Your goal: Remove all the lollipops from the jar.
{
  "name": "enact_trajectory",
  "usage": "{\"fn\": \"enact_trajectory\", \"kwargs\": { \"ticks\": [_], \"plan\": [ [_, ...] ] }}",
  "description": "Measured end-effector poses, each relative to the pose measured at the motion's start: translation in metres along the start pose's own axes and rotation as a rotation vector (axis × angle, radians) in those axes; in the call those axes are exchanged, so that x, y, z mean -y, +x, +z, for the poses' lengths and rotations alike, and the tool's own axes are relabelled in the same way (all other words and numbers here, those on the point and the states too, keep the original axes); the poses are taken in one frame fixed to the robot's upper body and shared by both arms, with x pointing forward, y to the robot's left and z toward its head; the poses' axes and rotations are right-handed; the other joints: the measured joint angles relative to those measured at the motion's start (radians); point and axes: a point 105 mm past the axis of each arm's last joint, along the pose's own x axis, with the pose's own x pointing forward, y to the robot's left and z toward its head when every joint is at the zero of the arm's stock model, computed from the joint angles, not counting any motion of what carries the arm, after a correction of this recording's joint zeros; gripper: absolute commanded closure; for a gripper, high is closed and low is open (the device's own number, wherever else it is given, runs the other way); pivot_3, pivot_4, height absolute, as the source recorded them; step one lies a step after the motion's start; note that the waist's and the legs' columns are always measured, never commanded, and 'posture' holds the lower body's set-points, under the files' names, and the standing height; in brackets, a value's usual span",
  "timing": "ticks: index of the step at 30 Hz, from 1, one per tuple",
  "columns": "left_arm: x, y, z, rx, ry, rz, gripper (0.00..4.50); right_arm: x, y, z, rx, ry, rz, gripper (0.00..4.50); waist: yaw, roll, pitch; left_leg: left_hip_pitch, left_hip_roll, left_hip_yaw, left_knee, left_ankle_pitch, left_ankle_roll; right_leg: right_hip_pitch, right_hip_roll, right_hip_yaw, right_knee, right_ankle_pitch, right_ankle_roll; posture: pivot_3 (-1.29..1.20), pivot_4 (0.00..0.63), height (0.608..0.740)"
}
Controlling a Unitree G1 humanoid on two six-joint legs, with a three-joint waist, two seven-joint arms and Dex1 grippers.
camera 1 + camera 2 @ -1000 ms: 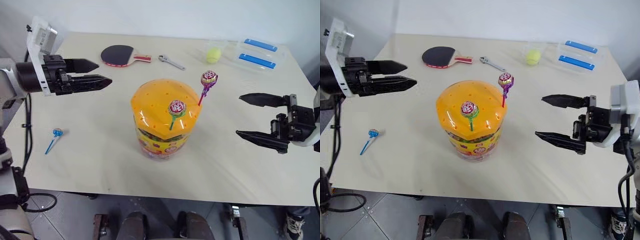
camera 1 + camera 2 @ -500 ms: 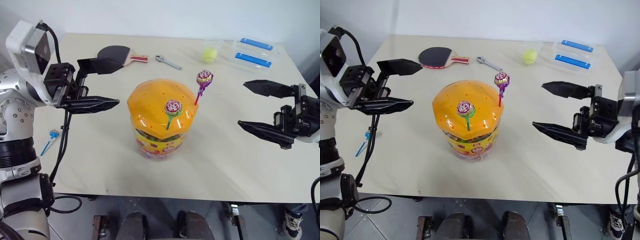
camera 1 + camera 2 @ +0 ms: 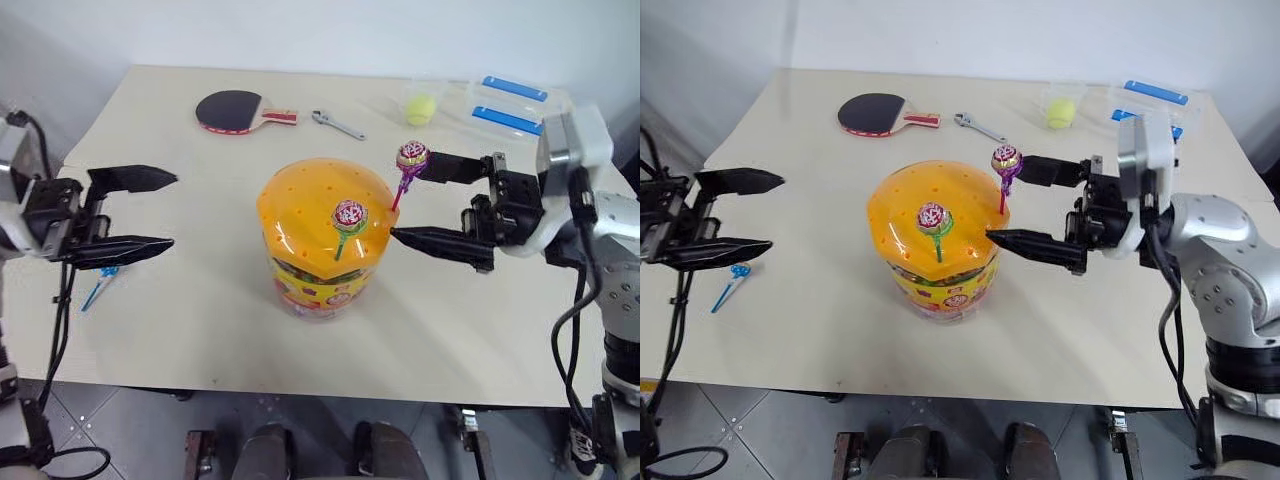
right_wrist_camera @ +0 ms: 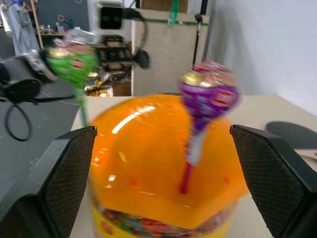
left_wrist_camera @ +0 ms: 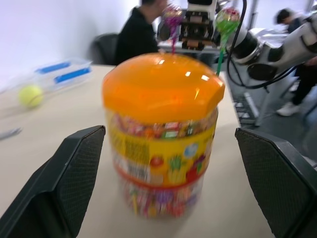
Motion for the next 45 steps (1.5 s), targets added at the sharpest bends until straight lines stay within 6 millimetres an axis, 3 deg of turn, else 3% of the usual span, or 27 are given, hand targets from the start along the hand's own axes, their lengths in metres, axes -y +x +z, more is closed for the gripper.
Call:
{"fn": "enact_trajectory", "kwargs": {
  "ticks": [3,10,17,20,27,34,38,43,45],
  "plan": [
    [0.005,-0.011,-0.007,0.001,-0.029,0.037,0.03,0.006,0.002,-0.005,-0.01,0.019,0.01,0.0,0.0,0.0,0.0,0.0,0.0,0.001,0.0,0.0,0.0,0.0,0.0,0.0,0.0,0.0,0.0,0.0,0.15,0.74],
    [0.015,-0.027,-0.006,0.003,-0.02,0.096,0.0,0.011,0.015,-0.002,-0.008,0.008,0.063,2.21,-0.006,0.0,0.0,0.0,0.0,0.002,0.0,0.0,0.0,0.0,0.0,0.0,0.0,0.0,0.0,0.0,0.15,0.74],
    [0.017,-0.034,-0.003,0.0,-0.009,0.122,0.0,0.014,0.015,0.0,-0.017,0.012,0.074,4.42,-0.008,0.0,0.0,0.0,0.0,0.003,-0.001,0.0,-0.001,0.0,0.0,0.0,0.0,0.0,0.0,0.0,0.15,0.74],
    [0.017,-0.034,-0.003,0.002,-0.008,0.122,0.0,0.017,0.016,0.004,-0.018,0.003,0.063,4.47,-0.014,0.0,0.0,0.0,0.0,0.003,-0.001,0.0,-0.001,0.0,0.0,0.0,0.0,0.0,0.0,0.0,0.15,0.74],
    [0.014,-0.035,-0.002,0.019,-0.012,0.125,0.0,0.036,0.007,0.046,0.047,-0.086,-0.068,4.47,-0.021,0.0,0.0,0.0,0.0,0.003,-0.001,0.0,-0.001,-0.001,0.0,0.0,0.0,0.0,0.0,0.0,0.15,0.74],
    [0.012,-0.032,-0.006,0.021,-0.034,0.113,0.0,0.065,-0.026,0.054,-0.089,-0.104,-0.343,4.47,-0.019,0.0,0.0,0.0,0.0,0.004,-0.002,-0.001,-0.001,-0.001,0.0,0.0,0.0,0.0,0.0,0.0,0.15,0.74],
    [0.01,-0.033,-0.007,0.027,-0.038,0.118,0.0,0.071,-0.064,0.017,-0.388,-0.034,-0.471,4.47,-0.02,0.0,0.0,0.0,0.0,0.005,-0.002,-0.001,0.0,-0.001,0.0,0.001,-0.001,0.0,0.0,0.0,0.15,0.74],
    [0.008,-0.034,-0.009,0.044,-0.017,0.124,0.0,0.058,-0.116,-0.074,-0.754,0.192,-0.546,4.47,-0.021,0.0,0.0,0.0,0.001,0.007,-0.003,-0.001,0.0,-0.002,0.0,0.002,-0.001,0.0,0.0,0.0,0.15,0.74],
    [0.007,-0.031,-0.008,0.056,0.0,0.117,0.0,0.053,-0.13,-0.098,-0.821,0.274,-0.592,4.47,-0.02,0.001,0.0,0.0,0.001,0.007,-0.003,-0.001,0.0,-0.003,0.0,0.002,-0.001,0.0,0.0,0.0,0.15,0.74]
  ]
}}
